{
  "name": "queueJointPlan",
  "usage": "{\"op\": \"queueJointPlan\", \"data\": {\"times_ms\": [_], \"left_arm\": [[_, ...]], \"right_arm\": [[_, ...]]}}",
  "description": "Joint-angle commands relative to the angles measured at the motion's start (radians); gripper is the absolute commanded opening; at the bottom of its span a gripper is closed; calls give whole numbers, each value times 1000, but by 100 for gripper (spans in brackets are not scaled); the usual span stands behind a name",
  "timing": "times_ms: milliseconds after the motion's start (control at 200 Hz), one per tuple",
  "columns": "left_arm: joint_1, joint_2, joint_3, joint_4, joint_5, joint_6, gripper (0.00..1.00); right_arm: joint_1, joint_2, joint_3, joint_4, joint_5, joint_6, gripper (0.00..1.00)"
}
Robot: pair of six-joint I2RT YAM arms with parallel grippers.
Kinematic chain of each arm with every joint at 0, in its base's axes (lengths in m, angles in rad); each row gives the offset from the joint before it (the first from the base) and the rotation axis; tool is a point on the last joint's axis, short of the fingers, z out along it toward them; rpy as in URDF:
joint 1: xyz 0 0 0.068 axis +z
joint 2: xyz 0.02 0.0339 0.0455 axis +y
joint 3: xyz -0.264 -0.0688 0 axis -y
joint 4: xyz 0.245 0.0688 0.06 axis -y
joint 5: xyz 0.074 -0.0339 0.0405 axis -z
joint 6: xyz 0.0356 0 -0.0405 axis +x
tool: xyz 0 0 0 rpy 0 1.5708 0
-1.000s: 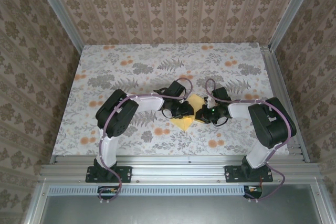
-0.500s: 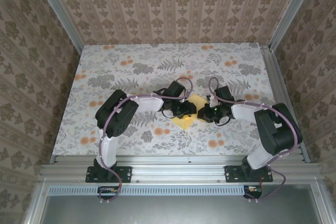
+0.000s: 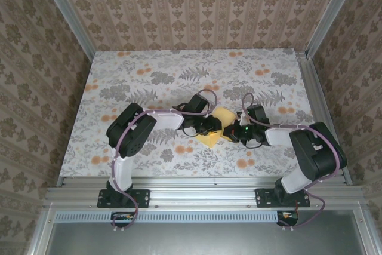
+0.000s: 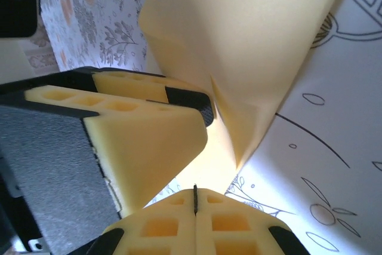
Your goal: Fold a paper plane with a square sheet of paper (pick it up from the middle)
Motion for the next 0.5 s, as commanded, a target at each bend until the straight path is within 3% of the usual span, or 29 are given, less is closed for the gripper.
{"op": "queueJointPlan", "data": {"times_ms": [0, 155, 495], "left_arm": [[-4, -10, -37, -23, -28, -19, 31], [-4, -18, -49, -7, -21, -28, 30], [-1, -18, -60, 34, 0, -44, 33]], "right_arm": [[10, 31, -18, 130, -8, 89, 0], [19, 83, -23, 212, -2, 135, 0], [35, 157, 6, 161, 42, 82, 0]]}}
